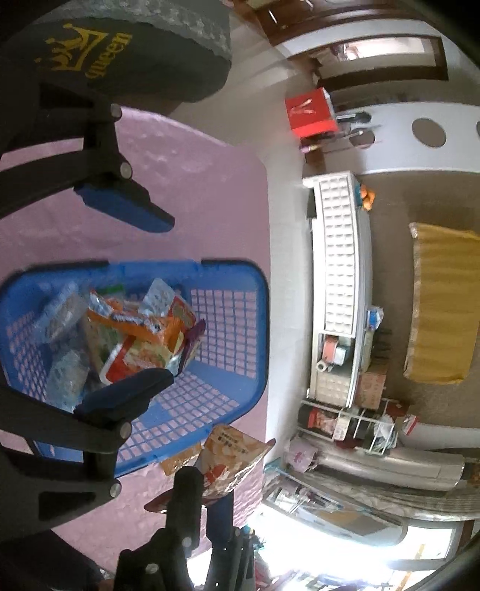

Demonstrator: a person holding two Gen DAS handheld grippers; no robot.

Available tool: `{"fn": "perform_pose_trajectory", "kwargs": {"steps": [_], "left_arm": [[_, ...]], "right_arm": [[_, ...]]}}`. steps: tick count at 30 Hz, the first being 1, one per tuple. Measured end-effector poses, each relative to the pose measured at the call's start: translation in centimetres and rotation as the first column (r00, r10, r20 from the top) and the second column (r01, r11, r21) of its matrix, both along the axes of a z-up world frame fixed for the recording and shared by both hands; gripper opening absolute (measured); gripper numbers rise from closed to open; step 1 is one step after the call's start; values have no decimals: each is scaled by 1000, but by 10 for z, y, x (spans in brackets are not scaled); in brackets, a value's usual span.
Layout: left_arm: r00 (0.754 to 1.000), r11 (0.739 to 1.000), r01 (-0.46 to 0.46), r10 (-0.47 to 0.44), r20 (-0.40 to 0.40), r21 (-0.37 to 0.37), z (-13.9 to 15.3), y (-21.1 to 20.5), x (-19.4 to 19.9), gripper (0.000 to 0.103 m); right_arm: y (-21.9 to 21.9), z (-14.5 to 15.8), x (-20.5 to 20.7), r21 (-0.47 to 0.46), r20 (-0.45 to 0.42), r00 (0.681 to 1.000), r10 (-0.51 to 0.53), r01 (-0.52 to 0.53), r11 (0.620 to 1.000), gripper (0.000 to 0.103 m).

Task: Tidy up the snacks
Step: 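Open the left gripper to drop the snack bar into the basket, then lower the snack bag into the basket and open the right gripper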

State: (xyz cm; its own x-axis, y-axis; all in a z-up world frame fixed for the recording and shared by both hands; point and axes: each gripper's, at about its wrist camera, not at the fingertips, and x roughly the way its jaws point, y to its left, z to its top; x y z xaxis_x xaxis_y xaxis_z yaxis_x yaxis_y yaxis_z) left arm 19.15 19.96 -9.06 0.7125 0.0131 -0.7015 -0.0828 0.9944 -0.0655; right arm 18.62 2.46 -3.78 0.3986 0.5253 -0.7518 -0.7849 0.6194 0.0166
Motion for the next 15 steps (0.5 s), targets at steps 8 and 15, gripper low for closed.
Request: {"fn": "perform_pose_trajectory", "kwargs": {"steps": [8,15], "left_arm": [[999,999,-36,36,16,39,15,16,-31,74],[998,997,-65,65,0,52,8,37,-45,74]], "right_arm": [[27,-3,-10,-5,6,999,52,-52,999,34],[56,-23,-7,-53,-8,997,75,-76,996,34]]}}
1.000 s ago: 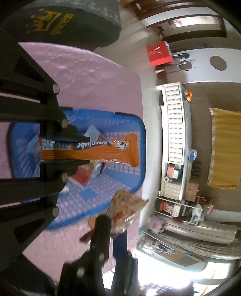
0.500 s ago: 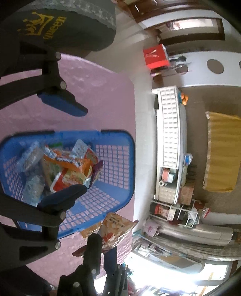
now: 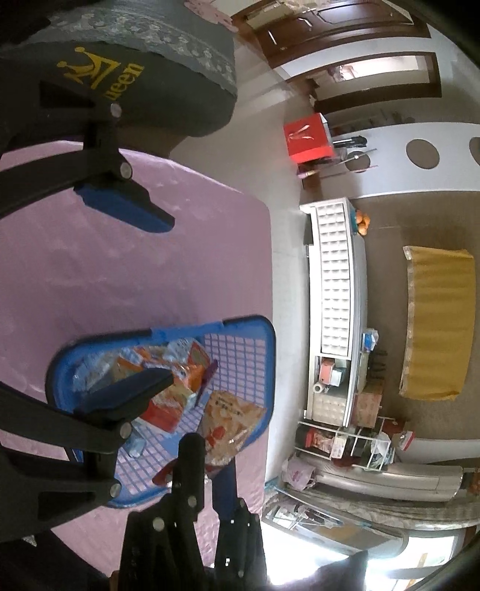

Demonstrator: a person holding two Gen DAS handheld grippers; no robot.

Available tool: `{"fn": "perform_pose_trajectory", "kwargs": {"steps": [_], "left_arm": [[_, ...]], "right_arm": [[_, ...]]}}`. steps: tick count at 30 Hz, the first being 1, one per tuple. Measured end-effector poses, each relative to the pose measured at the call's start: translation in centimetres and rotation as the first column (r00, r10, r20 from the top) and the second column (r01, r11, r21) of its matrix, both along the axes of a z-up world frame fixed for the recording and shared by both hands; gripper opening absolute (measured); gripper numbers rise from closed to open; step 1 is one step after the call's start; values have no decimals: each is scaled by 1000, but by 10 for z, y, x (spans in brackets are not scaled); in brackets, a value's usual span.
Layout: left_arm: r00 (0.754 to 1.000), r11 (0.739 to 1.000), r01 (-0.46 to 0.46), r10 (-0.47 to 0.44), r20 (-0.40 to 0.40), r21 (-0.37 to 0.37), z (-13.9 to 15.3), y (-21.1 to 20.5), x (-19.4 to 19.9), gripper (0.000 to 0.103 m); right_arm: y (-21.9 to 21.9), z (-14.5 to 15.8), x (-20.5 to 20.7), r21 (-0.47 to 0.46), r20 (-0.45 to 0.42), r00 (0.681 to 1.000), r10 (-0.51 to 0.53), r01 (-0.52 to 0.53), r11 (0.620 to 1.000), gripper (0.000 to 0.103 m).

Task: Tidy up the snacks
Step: 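Lower the snack bag into the basket and open the right gripper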

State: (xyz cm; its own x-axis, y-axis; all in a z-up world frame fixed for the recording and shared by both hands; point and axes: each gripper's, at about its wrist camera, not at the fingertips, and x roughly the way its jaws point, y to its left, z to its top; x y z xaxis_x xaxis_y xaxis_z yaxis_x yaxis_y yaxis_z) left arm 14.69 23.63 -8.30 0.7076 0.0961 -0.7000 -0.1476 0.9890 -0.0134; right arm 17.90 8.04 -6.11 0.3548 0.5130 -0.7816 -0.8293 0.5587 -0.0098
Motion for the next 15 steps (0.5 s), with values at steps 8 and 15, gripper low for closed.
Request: {"fn": "perform_pose_trajectory", "kwargs": {"steps": [8,15], "left_arm": [[1000,1000,-12,12,-5,-24,-13,15,-2,74],[1000,1000,-6,6,21,-12,-4,12,-3,74]], "right_arm": [[19,-20,12,-32,23,999,-27,28,999,43],[9,-22,7,-68,35,999,-29,32,997,94]]}}
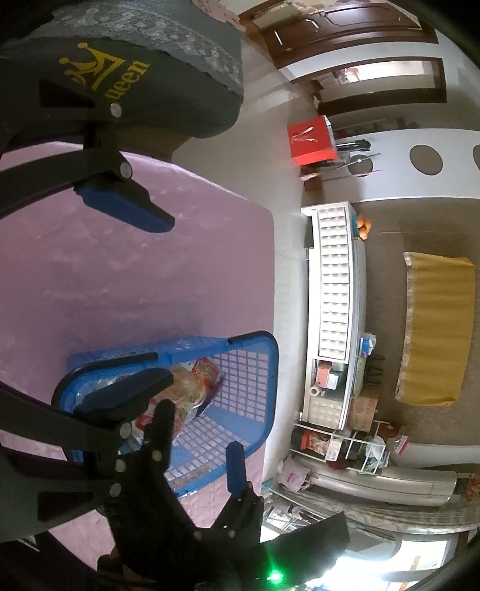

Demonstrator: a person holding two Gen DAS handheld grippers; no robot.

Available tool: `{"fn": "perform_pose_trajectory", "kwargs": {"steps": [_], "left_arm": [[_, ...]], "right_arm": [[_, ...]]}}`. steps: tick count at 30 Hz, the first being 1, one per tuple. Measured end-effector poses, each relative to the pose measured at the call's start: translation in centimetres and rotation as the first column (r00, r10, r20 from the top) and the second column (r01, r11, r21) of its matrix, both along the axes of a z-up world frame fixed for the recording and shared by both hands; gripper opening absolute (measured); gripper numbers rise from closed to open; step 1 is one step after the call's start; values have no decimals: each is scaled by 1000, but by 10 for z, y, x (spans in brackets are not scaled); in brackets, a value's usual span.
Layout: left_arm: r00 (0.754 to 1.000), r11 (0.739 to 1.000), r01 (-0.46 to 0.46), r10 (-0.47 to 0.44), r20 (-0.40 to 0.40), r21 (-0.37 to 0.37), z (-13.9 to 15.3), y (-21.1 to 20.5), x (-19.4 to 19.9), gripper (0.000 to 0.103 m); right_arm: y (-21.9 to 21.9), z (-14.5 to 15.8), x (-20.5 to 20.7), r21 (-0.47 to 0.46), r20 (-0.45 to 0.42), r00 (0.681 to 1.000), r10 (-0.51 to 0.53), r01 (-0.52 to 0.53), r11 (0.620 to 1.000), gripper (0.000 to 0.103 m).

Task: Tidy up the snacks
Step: 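Lower the snack bag into the basket and open the right gripper, then move the right gripper to the small orange sachet on the table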

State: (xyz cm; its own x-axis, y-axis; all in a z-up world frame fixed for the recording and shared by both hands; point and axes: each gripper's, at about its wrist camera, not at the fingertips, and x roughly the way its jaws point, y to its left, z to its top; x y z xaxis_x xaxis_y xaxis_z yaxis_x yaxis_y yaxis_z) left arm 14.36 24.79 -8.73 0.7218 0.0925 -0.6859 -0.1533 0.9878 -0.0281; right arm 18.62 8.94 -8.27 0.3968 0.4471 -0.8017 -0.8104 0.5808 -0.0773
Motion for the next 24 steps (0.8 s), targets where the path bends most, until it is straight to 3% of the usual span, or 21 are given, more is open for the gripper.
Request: {"fn": "perform_pose_trajectory", "kwargs": {"steps": [12,24], "left_arm": [[998,997,52,-54,27,63,34,-56,-10,74],[992,994,99,-102,72,39,62,-115,-7,74]], "right_arm": [[-66,48,-14,61,66,996,-52,48,997,95],[-138,66,-15,93,89,982,-167,159,983,95]]}}
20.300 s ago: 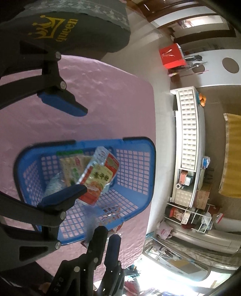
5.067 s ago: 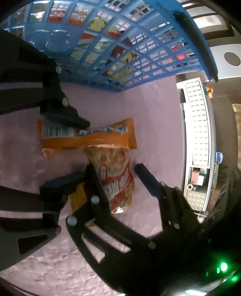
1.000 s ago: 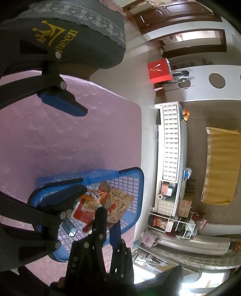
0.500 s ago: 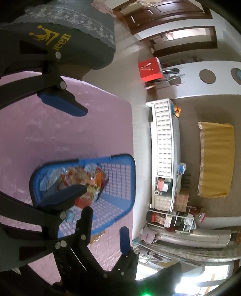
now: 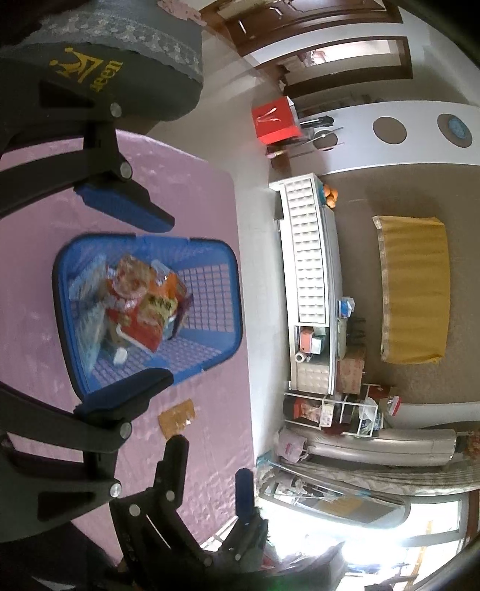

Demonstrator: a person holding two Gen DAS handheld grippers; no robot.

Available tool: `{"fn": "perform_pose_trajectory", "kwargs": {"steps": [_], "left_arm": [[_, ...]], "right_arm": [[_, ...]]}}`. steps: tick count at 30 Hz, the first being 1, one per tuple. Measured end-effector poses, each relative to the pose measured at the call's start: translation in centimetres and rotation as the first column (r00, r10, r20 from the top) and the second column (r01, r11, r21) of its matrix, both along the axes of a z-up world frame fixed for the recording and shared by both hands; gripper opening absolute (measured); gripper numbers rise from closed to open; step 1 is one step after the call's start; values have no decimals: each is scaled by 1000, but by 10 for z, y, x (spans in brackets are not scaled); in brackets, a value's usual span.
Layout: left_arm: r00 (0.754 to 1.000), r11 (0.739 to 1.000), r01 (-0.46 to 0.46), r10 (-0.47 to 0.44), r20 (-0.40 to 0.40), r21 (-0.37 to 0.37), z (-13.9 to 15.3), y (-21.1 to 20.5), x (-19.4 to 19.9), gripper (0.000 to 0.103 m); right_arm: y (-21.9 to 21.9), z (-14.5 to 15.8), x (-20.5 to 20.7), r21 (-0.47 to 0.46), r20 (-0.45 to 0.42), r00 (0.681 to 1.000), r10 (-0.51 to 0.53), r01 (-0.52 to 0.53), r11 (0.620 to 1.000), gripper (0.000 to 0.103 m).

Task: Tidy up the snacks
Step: 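Move the right gripper to the small orange sachet on the table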

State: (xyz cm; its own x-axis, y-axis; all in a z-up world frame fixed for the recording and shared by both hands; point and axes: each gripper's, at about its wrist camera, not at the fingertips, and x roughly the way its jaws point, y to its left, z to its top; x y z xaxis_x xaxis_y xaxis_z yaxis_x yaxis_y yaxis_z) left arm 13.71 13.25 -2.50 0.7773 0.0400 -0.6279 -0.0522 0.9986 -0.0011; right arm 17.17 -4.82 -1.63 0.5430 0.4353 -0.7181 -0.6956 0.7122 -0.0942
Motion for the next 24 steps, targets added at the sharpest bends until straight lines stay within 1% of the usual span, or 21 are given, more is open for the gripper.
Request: {"fn": "perform_pose_trajectory", "kwargs": {"steps": [4,7,10,12,14,15,17,18,19,22,24], "left_arm": [[1000,1000,-12,12,0,2,1,-10,8,74],[1000,1000,-3,3,-15,1,-2,-16,16,74],[1000,1000,5,-5,-25,16,-5,-23,26,74],[999,1000,13,-12,-30,19,-8,-27,32,74],[998,999,36,-35,-46,13,-13,-31,40,74],[998,999,39,-38,-50,22,-17,-33,45,74],[999,998,20,-18,-45,53,-19,-35,51,74],[999,998,16,-14,-38,60,-22,-36,54,74],[999,998,20,-18,-43,53,-25,-36,60,74],[996,1000,11,-8,-92,28,-38,-31,78,74],[993,999,-5,11,-119,50,-48,-29,89,74]], "right_arm": [[-17,-5,5,3,-2,999,-34,34,999,95],[-28,-8,10,19,-12,999,-43,43,999,95],[-38,-13,15,21,3,998,-65,65,998,95],[-45,-18,25,19,-11,996,-85,85,996,95],[-52,-22,36,26,-42,993,-108,109,994,95],[-56,-25,41,29,-56,992,-117,119,993,95],[-61,-32,52,32,-87,987,-134,137,990,95],[-63,-38,58,27,-103,984,-147,150,988,95],[-65,-43,62,19,-114,981,-157,160,987,95],[-69,-59,77,-7,-144,971,-192,193,981,95],[-74,-72,89,7,-179,963,-203,208,978,95]]}}
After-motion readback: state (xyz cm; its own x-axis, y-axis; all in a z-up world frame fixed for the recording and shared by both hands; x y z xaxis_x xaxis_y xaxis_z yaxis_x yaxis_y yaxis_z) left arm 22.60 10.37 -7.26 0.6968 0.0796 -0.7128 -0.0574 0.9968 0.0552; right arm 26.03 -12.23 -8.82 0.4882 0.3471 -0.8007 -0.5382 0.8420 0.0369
